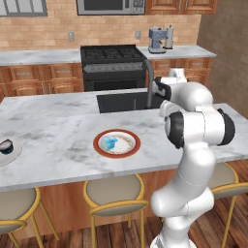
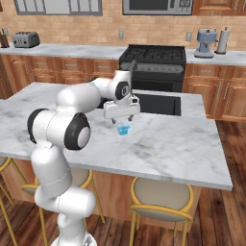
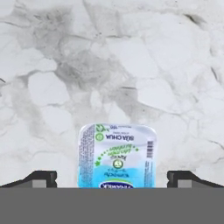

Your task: Place two yogurt containers on each plate.

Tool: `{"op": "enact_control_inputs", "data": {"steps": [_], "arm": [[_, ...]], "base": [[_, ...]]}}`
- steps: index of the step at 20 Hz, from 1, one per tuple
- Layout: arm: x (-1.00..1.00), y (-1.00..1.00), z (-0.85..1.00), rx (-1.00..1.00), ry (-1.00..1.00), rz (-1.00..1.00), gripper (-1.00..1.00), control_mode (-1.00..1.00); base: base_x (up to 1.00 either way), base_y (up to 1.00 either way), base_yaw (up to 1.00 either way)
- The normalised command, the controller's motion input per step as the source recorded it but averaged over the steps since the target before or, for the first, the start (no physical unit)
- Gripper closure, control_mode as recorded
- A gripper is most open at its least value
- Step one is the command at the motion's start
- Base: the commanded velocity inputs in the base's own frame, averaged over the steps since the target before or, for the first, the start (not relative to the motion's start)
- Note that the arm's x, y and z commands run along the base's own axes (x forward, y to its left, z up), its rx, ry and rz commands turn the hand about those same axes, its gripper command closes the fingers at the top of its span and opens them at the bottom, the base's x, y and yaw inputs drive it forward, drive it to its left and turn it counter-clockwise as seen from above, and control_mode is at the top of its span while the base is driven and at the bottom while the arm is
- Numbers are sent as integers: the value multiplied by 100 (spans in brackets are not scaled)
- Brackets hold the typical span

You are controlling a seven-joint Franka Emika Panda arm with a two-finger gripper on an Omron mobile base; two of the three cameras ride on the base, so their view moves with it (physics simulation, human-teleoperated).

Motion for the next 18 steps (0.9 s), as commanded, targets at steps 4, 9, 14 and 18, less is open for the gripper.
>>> {"op": "enact_control_inputs", "data": {"steps": [4,9,14,18], "arm": [[0,8,-22,0,-15,0,-100,-100],[0,0,-6,0,-8,-5,-100,-100],[0,0,0,0,-3,-7,-100,-100],[14,0,3,-2,0,-8,-100,-100]], "base": [[0,0,0],[0,0,0],[0,0,0],[0,0,0]]}}
